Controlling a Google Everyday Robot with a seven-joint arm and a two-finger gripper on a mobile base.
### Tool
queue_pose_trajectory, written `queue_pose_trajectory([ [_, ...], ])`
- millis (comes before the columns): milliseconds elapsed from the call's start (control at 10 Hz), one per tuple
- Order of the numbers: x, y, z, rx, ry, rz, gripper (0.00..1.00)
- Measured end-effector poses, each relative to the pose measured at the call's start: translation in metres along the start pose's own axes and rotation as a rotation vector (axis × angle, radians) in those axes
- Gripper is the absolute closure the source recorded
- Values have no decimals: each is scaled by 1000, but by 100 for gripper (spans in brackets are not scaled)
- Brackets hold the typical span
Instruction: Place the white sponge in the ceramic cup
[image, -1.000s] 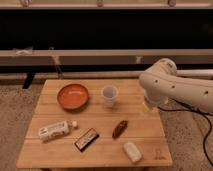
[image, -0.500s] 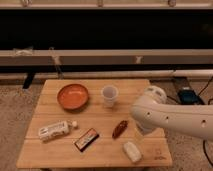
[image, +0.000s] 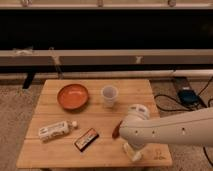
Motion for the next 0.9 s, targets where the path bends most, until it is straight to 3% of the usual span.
queue_pose_trajectory([
  [100, -5, 12, 1, -21, 8, 4, 20],
  [300, -17, 30, 9, -123, 21, 7, 20],
  [500, -22, 30, 21, -147, 22, 14, 20],
  [900, -31, 15, 43, -153, 30, 19, 20],
])
